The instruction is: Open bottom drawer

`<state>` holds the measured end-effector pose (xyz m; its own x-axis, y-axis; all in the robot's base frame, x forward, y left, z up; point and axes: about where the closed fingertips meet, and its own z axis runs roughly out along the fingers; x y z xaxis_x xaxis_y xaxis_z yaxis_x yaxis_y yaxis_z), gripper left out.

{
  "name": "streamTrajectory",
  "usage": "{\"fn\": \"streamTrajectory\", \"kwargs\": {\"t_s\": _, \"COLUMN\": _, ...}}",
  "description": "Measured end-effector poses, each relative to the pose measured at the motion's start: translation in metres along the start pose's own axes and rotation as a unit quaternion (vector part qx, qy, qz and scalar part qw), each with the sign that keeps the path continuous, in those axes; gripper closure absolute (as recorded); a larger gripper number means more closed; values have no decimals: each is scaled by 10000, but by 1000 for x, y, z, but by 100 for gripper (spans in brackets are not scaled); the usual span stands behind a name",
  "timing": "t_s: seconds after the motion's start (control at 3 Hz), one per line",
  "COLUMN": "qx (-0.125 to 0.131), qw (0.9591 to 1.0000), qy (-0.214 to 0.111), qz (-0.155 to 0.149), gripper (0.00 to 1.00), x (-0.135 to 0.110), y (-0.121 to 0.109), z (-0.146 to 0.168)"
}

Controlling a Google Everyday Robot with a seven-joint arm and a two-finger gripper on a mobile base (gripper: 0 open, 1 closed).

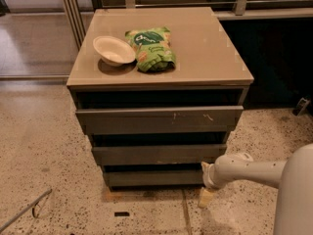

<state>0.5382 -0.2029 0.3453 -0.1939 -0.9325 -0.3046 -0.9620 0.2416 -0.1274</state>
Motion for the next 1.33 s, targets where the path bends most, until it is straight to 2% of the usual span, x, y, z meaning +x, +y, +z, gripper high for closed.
{"fn": "streamTrajectory", "kwargs": {"t_s": 0.67, "qx": -568, "qw": 9976, "qy": -338, "qz": 182, "gripper": 0, "x": 13, "y": 19, "z": 74}}
{"fn": "streamTrajectory", "kwargs": {"t_s": 1.0, "qx": -597, "qw": 9974, "qy": -356, "qz": 164, "gripper": 0, "x": 15, "y": 20, "z": 82}}
{"fn": "streamTrajectory", "kwargs": {"t_s": 1.33, "qx": -513, "qw": 9979, "qy": -377, "qz": 116, "gripper": 0, "x": 20, "y": 19, "z": 86}}
